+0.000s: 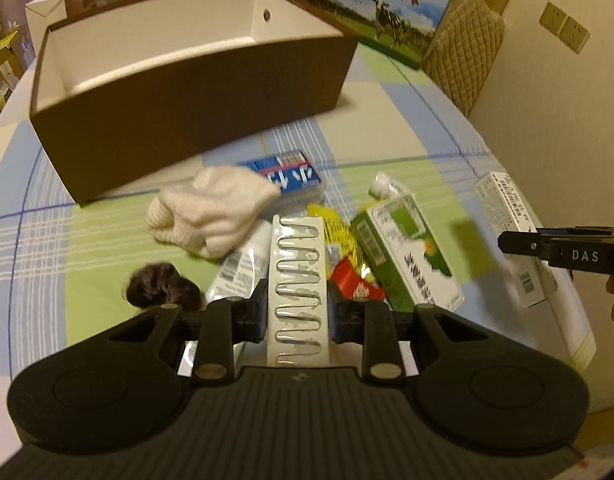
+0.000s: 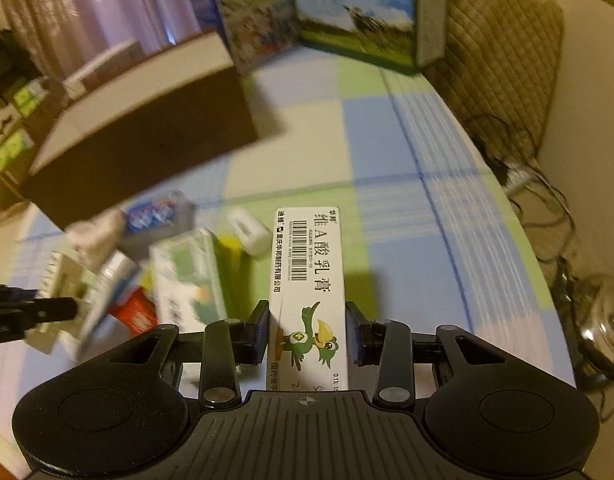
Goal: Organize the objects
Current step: 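Carry the cream box and blister strip in both grippers over the brown box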
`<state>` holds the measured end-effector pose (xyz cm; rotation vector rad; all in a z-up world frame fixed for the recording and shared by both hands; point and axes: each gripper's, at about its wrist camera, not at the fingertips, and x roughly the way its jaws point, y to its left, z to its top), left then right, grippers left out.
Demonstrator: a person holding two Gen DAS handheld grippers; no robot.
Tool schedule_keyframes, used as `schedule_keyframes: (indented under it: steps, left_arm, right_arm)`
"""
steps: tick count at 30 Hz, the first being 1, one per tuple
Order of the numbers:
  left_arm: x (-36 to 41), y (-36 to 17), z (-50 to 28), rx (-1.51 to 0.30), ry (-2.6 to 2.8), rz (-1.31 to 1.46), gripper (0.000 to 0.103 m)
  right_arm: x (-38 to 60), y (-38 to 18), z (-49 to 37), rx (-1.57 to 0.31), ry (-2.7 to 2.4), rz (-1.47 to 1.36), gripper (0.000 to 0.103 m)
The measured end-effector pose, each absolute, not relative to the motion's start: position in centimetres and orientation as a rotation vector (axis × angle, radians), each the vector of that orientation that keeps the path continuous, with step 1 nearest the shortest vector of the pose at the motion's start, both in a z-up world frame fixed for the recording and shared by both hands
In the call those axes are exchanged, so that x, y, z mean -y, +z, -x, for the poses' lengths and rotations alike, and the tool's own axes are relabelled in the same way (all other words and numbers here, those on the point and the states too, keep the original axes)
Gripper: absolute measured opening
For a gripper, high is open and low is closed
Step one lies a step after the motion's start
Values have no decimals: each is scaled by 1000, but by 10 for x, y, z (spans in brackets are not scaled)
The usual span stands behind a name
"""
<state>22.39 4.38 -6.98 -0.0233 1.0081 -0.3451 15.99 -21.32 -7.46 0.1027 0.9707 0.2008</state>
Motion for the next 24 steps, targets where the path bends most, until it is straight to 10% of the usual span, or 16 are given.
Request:
schedule_keyframes:
  steps: [24]
  left_arm:
    - [-100, 4, -349, -822, -223, 55, 23]
  right_arm:
    - [65, -13, -292, -810, 560, -53, 35]
